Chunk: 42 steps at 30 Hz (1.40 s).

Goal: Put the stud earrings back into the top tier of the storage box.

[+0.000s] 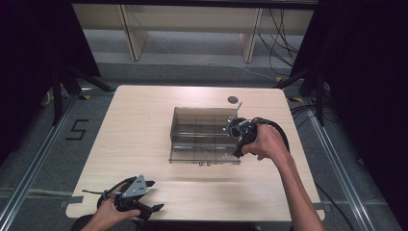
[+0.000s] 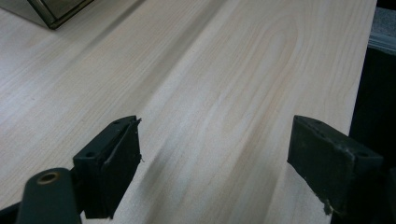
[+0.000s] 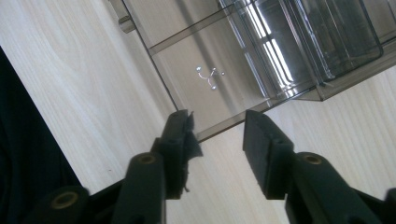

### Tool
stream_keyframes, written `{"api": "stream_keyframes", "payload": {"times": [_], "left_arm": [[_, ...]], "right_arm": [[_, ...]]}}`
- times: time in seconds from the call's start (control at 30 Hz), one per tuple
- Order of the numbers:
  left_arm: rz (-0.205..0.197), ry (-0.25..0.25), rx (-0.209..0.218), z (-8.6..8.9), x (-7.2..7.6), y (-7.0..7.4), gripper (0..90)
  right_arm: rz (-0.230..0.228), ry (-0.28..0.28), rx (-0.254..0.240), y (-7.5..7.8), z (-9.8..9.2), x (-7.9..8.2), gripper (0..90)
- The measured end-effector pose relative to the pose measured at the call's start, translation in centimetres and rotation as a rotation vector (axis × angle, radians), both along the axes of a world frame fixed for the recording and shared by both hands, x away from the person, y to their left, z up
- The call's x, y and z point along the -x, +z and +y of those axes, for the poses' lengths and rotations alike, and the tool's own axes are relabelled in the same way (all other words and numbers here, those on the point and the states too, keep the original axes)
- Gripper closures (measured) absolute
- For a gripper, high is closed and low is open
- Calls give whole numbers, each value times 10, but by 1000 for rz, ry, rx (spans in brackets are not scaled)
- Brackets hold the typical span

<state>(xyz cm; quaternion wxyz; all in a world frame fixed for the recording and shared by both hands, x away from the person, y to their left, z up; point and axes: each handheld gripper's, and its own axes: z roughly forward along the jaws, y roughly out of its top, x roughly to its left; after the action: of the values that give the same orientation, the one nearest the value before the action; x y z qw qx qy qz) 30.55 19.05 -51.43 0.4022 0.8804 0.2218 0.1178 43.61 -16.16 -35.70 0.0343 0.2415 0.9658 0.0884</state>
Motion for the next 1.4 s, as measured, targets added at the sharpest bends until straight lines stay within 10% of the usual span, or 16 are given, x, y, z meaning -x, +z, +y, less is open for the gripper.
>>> {"api": "stream_keyframes", "payload": {"times": [0.57, 1.4], "left_arm": [[2, -2, 0, 0, 0, 0, 166], [-3, 6, -2, 0, 0, 0, 165]], "right_arm": [[-43, -86, -111, -9, -11, 27, 363], [-114, -181, -249, -41, -37, 61, 280]]}}
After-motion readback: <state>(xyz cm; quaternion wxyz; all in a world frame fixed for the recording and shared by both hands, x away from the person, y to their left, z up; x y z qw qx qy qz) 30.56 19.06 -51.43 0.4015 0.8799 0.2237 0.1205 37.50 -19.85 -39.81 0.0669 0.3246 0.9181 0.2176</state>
